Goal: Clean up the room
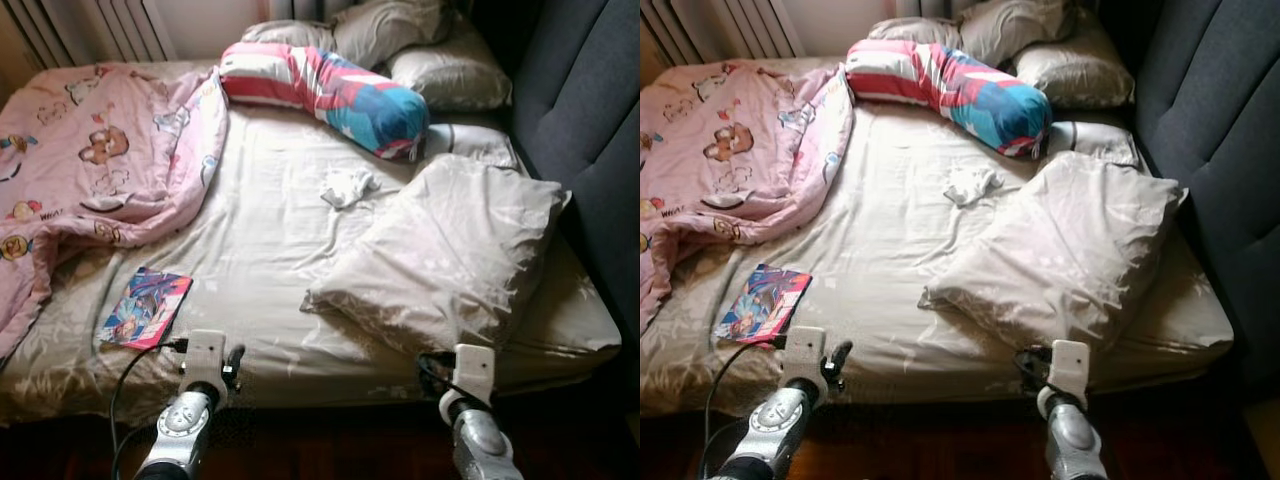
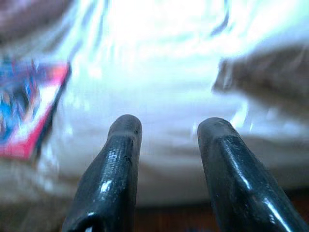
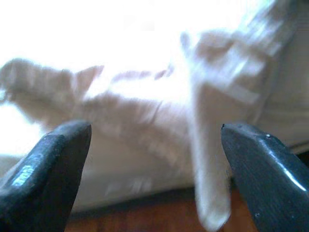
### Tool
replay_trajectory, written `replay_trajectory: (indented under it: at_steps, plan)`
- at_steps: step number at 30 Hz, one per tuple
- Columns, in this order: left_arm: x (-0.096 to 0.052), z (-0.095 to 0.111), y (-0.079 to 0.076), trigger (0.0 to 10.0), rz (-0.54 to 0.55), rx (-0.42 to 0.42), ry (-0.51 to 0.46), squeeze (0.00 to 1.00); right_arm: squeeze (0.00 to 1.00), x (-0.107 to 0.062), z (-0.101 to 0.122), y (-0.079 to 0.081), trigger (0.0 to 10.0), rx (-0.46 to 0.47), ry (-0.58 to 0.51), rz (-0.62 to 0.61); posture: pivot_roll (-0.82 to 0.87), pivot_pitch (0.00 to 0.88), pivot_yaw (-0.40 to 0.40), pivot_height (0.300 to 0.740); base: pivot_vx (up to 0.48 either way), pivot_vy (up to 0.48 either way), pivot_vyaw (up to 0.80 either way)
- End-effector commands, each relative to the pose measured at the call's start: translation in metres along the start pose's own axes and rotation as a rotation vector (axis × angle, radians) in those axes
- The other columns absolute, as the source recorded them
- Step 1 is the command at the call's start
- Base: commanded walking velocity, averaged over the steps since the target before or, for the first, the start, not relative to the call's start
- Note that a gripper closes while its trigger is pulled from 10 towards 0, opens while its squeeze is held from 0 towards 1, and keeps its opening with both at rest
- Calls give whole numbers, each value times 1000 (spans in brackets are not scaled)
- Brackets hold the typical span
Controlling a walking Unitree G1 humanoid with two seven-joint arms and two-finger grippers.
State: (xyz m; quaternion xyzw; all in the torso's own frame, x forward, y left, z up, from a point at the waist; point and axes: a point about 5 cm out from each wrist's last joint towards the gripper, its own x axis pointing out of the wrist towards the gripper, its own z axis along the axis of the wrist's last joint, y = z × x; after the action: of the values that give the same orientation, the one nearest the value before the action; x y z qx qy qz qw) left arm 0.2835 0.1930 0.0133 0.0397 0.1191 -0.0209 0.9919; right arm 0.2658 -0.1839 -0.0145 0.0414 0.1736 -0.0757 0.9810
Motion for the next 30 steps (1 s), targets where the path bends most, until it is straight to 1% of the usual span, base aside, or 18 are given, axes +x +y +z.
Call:
replay_trajectory:
  at_steps: [1,3,4,6,10,11,13,15,16,21,24,30]
  plan:
    - [-7,-2,5,10000,4,-11,-25,0,0,-4,0,-9,10000,25,-40,-45,-58,170,10,740,0,0,0]
    - [-12,-2,5,10000,3,-3,-47,0,0,-6,3,-15,10000,26,-82,-67,-57,171,9,740,0,0,0]
    - [-17,-3,6,10000,4,1,-69,0,0,-10,7,-20,10000,15,-138,-89,-58,174,7,740,0,0,0]
    - [-20,-2,4,10000,-1,3,-85,0,0,-12,13,-23,10000,6,-195,-105,-60,177,4,740,0,0,0]
    - [-19,3,0,10000,-19,7,-108,0,0,-10,24,-23,10000,-4,-243,-112,-62,176,1,740,0,0,0]
    - [-16,8,-3,10000,-23,8,-115,0,0,-6,33,-21,10000,2,-267,-125,-62,175,1,740,0,0,0]
    - [-15,9,-3,10000,-23,7,-114,0,0,-5,36,-20,10000,5,-271,-128,-63,175,2,740,0,0,0]
    - [-13,10,-4,10000,-19,4,-112,0,0,-2,39,-15,10000,13,-266,-126,-67,173,3,740,0,0,0]
    - [-12,11,-4,10000,-18,2,-110,0,0,0,41,-10,10000,14,-259,-122,-66,172,3,740,259,0,-488]
    - [-11,13,-6,10000,-25,4,-114,0,0,2,45,-2,10000,20,-262,-114,-61,169,5,740,277,0,-716]
    - [-12,13,-7,10000,-28,4,-111,0,0,3,47,5,10000,17,-272,-104,-58,165,7,740,308,0,0]
    - [-12,12,-7,10000,-27,4,-105,0,0,3,47,8,10000,13,-263,-91,-59,160,6,740,313,0,0]
